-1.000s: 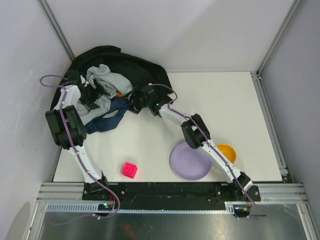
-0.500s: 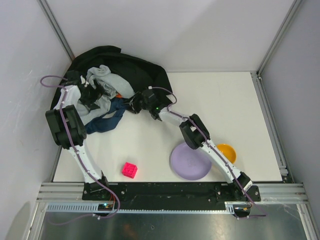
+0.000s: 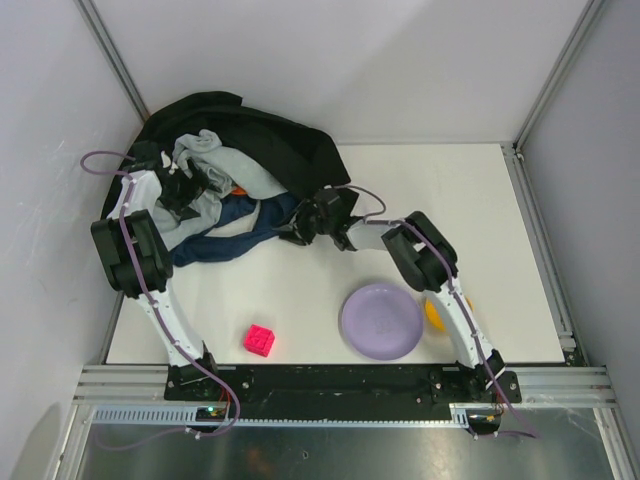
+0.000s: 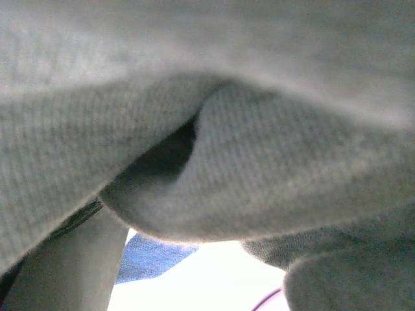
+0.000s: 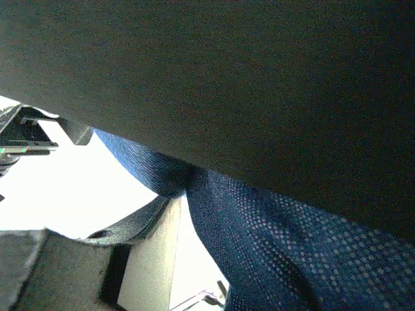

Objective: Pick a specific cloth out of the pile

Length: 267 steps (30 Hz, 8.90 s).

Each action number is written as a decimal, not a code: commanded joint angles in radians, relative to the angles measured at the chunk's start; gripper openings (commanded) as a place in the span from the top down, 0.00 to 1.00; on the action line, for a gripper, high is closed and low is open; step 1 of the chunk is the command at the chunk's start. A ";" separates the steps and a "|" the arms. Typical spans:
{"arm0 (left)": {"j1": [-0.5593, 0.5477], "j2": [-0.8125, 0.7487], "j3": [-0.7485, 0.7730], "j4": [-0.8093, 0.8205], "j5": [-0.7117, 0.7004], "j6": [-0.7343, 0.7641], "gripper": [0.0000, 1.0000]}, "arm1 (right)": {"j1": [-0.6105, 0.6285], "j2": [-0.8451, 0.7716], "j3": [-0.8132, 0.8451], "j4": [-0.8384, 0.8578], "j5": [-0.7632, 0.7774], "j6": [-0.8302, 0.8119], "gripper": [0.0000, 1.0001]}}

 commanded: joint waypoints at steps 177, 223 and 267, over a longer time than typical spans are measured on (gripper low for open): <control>-0.440 0.116 0.136 0.075 -0.238 0.147 0.27 | -0.099 -0.327 -0.254 0.092 -0.129 -0.191 1.00; -0.202 0.114 0.022 0.076 -0.250 0.119 0.24 | -0.789 -0.737 0.603 -0.507 -0.351 -0.305 1.00; -0.258 -0.069 0.031 0.075 -0.170 0.111 0.05 | -1.250 -0.807 0.519 -0.485 -0.521 -0.265 1.00</control>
